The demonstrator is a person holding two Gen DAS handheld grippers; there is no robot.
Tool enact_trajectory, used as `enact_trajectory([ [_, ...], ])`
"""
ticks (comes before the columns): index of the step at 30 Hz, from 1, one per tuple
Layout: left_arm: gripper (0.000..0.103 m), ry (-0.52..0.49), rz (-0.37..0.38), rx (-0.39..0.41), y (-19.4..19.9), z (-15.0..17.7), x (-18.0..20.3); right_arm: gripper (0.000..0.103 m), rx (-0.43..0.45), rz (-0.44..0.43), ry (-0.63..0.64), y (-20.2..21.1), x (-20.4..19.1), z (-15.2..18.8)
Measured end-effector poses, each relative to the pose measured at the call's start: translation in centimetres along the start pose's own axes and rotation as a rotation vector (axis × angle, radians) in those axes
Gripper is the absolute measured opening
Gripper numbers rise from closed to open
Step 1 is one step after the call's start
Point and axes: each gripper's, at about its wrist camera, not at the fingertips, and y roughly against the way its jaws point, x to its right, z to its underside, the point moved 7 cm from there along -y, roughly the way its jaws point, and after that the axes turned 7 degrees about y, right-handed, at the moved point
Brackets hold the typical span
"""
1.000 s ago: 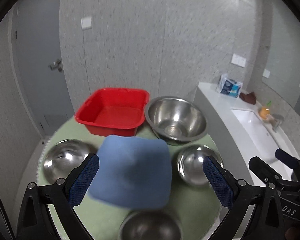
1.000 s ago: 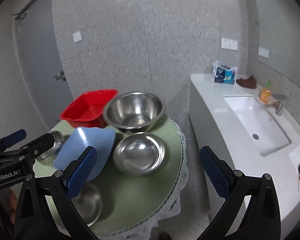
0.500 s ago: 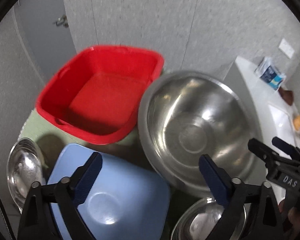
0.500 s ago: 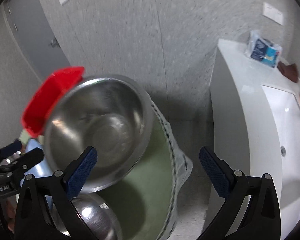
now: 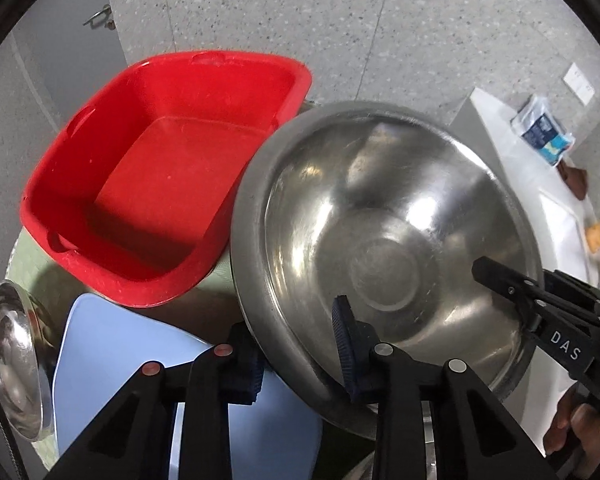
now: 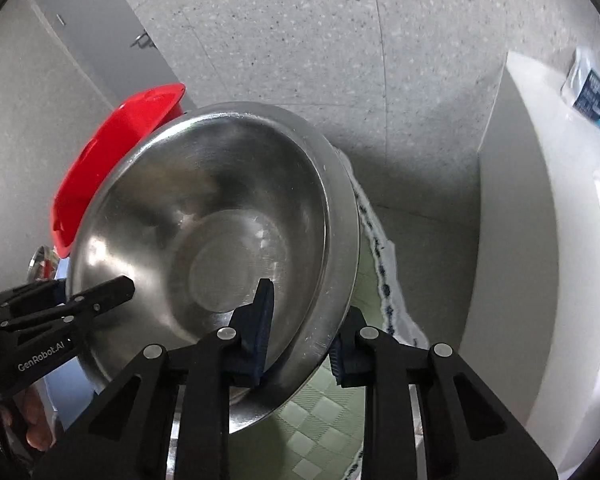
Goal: Organize plates and bowls
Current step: 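Grasp the large steel bowl rim with both grippers and lift it, then lower the steel bowl into the red basin and open both grippers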
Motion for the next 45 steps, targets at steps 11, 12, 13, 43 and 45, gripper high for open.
enact_trajectory([
  [11, 0.029, -0.009, 0.112, 0.198, 8.4, -1.9, -0.9, 0.025, 0.132, 0.027, 0.067, 6.5, -2.6, -4.7],
  [12, 0.029, 0.002, 0.108, 0.221, 9.2, -2.5, -1.8, 0.025, 0.146, 0.022, 0.081, 6.9, -3.5, -5.7],
  [13, 0.028, 0.016, 0.103, 0.242, 9.9, -3.2, -2.8, 0.025, 0.158, 0.018, 0.093, 7.1, -4.2, -6.5],
  [43, 0.033, 0.219, 0.025, 0.062, -0.1, -9.2, -18.5, 0.037, -0.071, -0.051, 0.274, -8.7, -17.0, -13.1],
  [45, 0.036, 0.223, 0.038, 0.058, -0.1, -9.2, -18.5, 0.045, -0.073, -0.053, 0.28, -8.7, -17.2, -13.1],
])
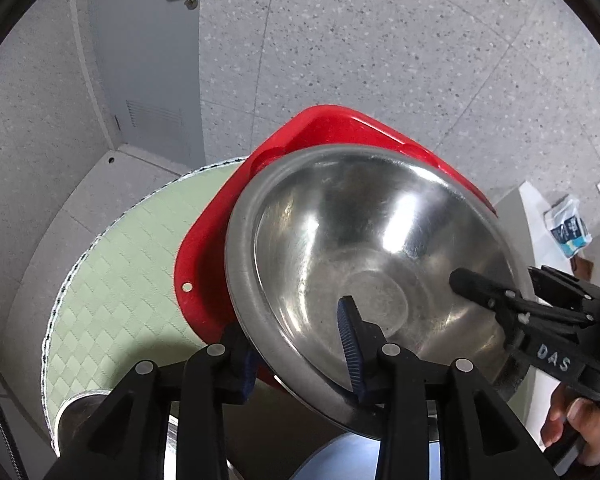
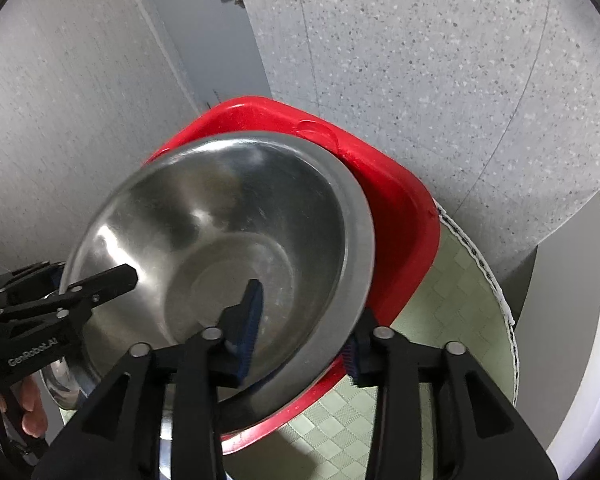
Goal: Organize plates and bowls
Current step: 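Lower the steel bowl into the red basin and open both grippers, then grasp the light-blue plate edge with both grippers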
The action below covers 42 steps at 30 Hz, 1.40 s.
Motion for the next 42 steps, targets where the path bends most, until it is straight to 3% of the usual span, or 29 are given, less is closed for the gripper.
enact_trajectory([
  [5, 0.059, -0.006, 0.043, 0.006, -0.3, -0.4, 0.1, 0.065, 0.012, -0.051, -0.016, 0.7, -0.5, -0.2],
  [7, 0.073, 0.0, 0.067, 0.008, -0.1, -0.5, 0.2, 0.074, 0.022, -0.075, -0.023, 1.3, -0.8, -0.2],
  [11, 0.092, 0.016, 0.064, 0.032, 1.0, -0.4, -0.4, 0.085, 0.037, -0.064, -0.034, 2.4, -0.8, -0.2],
  [14, 0.093, 0.021, 0.076, 0.047, 2.5, 0.1, -0.6, 0.088, 0.063, -0.056, -0.059, 3.7, -0.2, 0.1],
  [19, 0.095, -0.007, 0.028, 0.128, 6.4, 2.7, -1.3, 0.088, 0.114, -0.018, -0.089, 7.0, 0.7, 2.0],
  [25, 0.096, -0.029, -0.073, 0.188, 10.7, 9.7, -3.3, 0.091, 0.083, 0.019, -0.085, 8.3, 0.4, 6.6],
  [31, 0.096, -0.005, -0.109, 0.176, 13.1, 17.2, -3.7, 0.091, -0.006, -0.006, -0.084, 5.9, -1.0, 10.8],
  [36, 0.096, 0.03, -0.119, 0.145, 13.7, 21.2, -3.6, 0.091, -0.05, -0.021, -0.061, 4.7, -2.4, 12.6],
  [41, 0.085, 0.074, -0.084, 0.067, 12.6, 22.9, -3.5, 0.089, -0.082, -0.04, -0.039, 3.6, -3.1, 13.4],
  [42, 0.076, 0.074, -0.094, 0.057, 12.2, 23.3, -3.4, 0.087, -0.09, -0.046, -0.038, 3.4, -3.3, 13.5],
])
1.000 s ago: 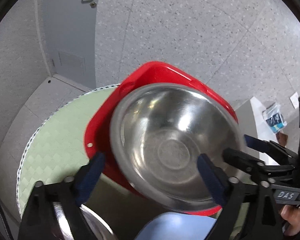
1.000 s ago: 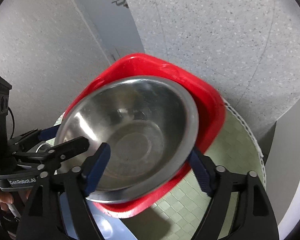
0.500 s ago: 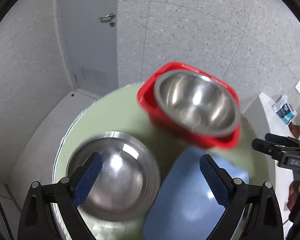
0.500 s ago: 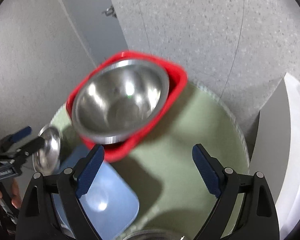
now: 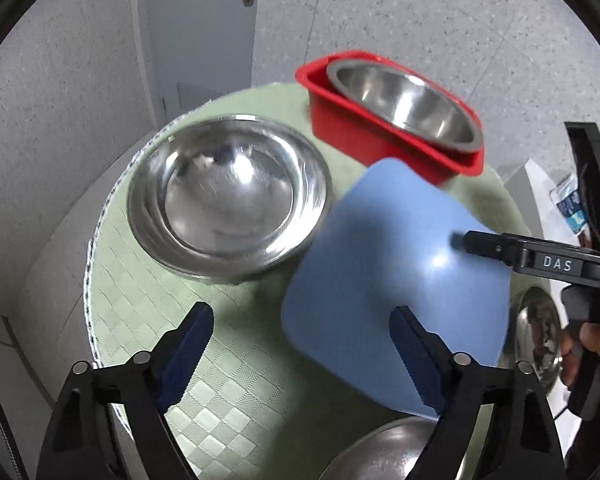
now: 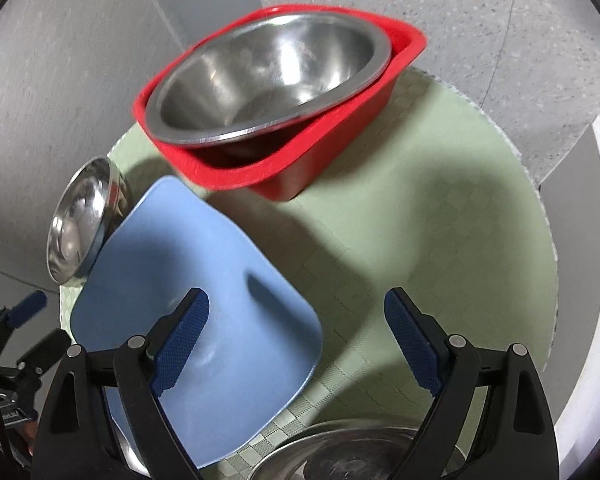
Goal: Organize plates and bowls
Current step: 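Grasp the light-blue plate edge with both grippers, then carry the blue plate onto the bowl in the red basin and release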
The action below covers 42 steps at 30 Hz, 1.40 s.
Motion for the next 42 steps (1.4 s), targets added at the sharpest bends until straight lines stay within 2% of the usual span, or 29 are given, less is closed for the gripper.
enact_trajectory([
  [1, 0.059, -0.001, -0.003, -0.015, -0.3, 0.2, 0.0, 0.079, -0.008, -0.002, 0.003, -0.3, 0.0, 0.0],
  [2, 0.052, 0.002, 0.006, -0.039, -0.8, 0.4, 0.2, 0.068, -0.018, -0.004, 0.01, -0.5, -0.1, 0.2],
  [3, 0.041, 0.007, 0.03, -0.063, -1.2, 0.7, 0.5, 0.062, -0.028, -0.007, 0.018, -0.6, -0.3, 0.4],
  [4, 0.033, 0.005, 0.036, -0.077, -1.5, 0.9, 0.9, 0.049, -0.032, -0.007, 0.022, -0.7, -0.2, 0.4],
  [5, 0.032, -0.001, 0.036, -0.079, -1.7, 0.9, 0.8, 0.038, -0.034, -0.004, 0.03, -0.7, -0.3, 0.5],
  [7, 0.03, -0.025, 0.018, -0.062, -1.4, 1.2, 1.3, 0.033, -0.037, -0.01, 0.039, -0.8, -0.2, 0.7],
  [10, 0.025, -0.026, 0.026, -0.06, -1.4, 1.1, 1.8, 0.033, -0.031, 0.002, 0.05, -0.4, -0.1, 0.9],
  [17, 0.025, -0.054, 0.059, -0.012, 0.3, -0.6, 2.7, 0.031, 0.01, -0.015, 0.031, 2.2, 0.1, 0.9],
  [25, 0.024, -0.068, 0.116, 0.092, 5.8, -2.9, 2.9, 0.031, 0.077, -0.02, 0.062, 6.9, -0.6, 0.6],
  [31, 0.024, -0.064, 0.152, 0.176, 7.5, -7.3, 3.5, 0.031, 0.17, 0.003, 0.076, 10.1, -0.3, -2.8],
  [33, 0.024, -0.08, 0.139, 0.212, 7.2, -9.2, 3.9, 0.031, 0.194, 0.02, 0.076, 10.2, 0.5, -5.0],
  [36, 0.024, -0.096, 0.14, 0.224, 5.5, -12.2, 4.3, 0.031, 0.214, 0.049, 0.062, 9.7, 1.6, -7.5],
  [42, 0.025, -0.114, 0.13, 0.201, 0.4, -17.7, 4.6, 0.031, 0.213, 0.072, 0.011, 6.7, 3.5, -12.3],
])
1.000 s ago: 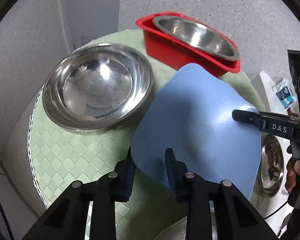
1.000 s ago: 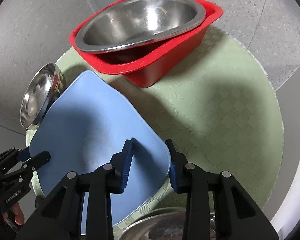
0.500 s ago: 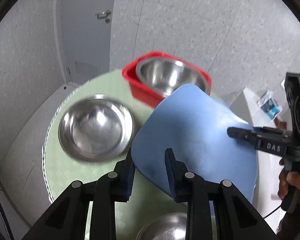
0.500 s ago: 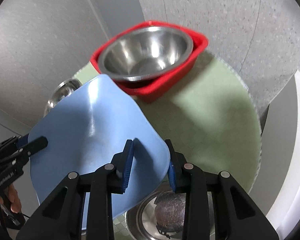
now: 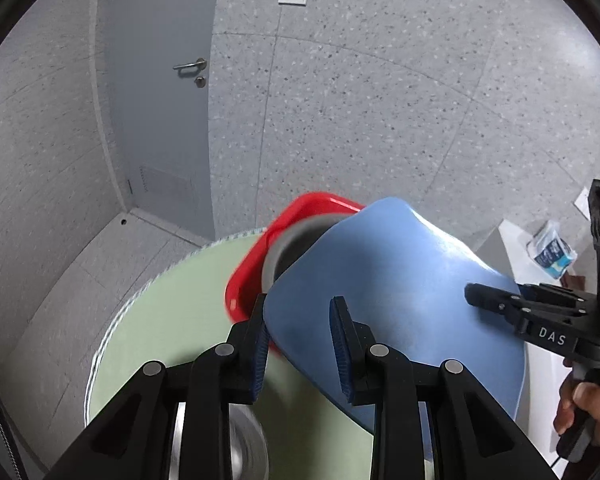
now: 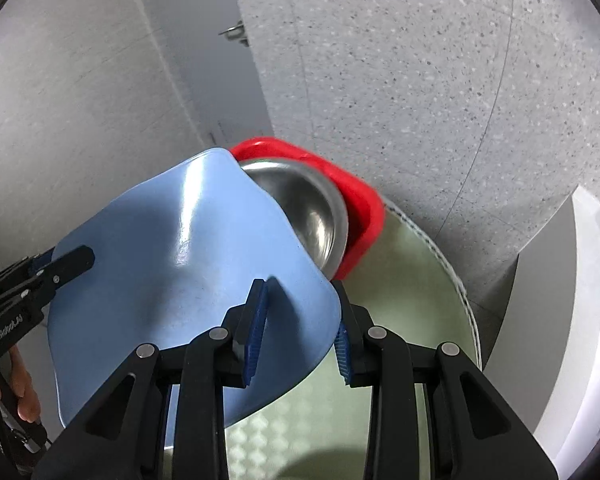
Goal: Organize plates and bowls
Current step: 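Carry the blue plate onto the bowl in the red basin and release, then grasp a steel bowl rim with both grippers and lift it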
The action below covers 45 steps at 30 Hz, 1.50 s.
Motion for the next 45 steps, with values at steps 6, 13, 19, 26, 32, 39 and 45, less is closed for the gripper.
enact_trajectory([
  [6, 0.025, -0.003, -0.05, -0.079, -6.5, -1.3, -1.3, 0.031, -0.028, 0.061, 0.007, -3.8, 0.9, -1.6],
  [13, 0.025, 0.014, -0.063, -0.138, -10.2, -1.8, -2.4, 0.035, -0.063, 0.11, 0.056, -6.2, 0.8, -1.3],
  [19, 0.029, 0.016, -0.059, -0.153, -11.8, -2.2, -1.8, 0.039, -0.059, 0.161, 0.087, -6.5, 0.5, -1.2],
  [26, 0.054, 0.018, -0.008, -0.143, -11.1, -1.8, -1.6, 0.06, -0.049, 0.176, 0.074, -6.6, 0.3, -0.8],
  [32, 0.082, 0.002, -0.047, -0.058, -7.5, -1.8, -2.2, 0.07, 0.007, 0.198, 0.008, -3.7, 0.6, 0.1],
  [39, 0.092, -0.076, 0.008, 0.038, -1.2, 0.3, 0.2, 0.074, 0.096, 0.222, -0.083, 2.9, -0.2, 2.6],
  [45, 0.096, -0.211, 0.123, 0.006, 2.8, 5.7, 4.4, 0.077, 0.131, 0.235, -0.195, 7.8, -0.9, 8.3],
])
